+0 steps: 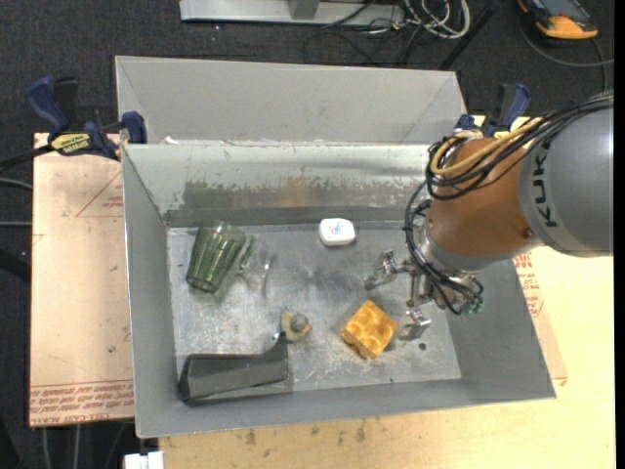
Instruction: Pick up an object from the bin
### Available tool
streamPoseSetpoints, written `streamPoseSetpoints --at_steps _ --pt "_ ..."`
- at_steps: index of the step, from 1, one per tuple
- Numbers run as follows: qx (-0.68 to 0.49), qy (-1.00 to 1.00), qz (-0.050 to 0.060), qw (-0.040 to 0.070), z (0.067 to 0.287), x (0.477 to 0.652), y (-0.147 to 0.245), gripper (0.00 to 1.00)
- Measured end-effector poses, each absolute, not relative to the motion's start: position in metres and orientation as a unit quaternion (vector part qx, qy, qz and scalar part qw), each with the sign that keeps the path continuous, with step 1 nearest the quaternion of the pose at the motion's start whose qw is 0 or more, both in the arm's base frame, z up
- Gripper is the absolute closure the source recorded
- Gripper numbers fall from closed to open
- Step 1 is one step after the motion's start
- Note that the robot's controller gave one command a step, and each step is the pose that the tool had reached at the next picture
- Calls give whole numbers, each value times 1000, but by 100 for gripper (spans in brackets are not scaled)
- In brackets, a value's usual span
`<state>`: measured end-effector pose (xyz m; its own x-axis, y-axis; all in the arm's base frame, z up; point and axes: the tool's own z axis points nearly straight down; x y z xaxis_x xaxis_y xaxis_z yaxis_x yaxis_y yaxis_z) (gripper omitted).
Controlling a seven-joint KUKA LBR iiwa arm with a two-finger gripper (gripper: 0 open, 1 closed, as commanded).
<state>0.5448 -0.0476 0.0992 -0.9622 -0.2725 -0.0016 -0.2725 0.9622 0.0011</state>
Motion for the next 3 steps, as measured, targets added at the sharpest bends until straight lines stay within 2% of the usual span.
streamPoseSetpoints --at_steps 1,2,3 --pt "-164 986 2 0 83 546 -30 0" --pt "-135 991 -3 -1 77 536 -10 100" --pt "-135 991 -1 16 79 543 -6 0"
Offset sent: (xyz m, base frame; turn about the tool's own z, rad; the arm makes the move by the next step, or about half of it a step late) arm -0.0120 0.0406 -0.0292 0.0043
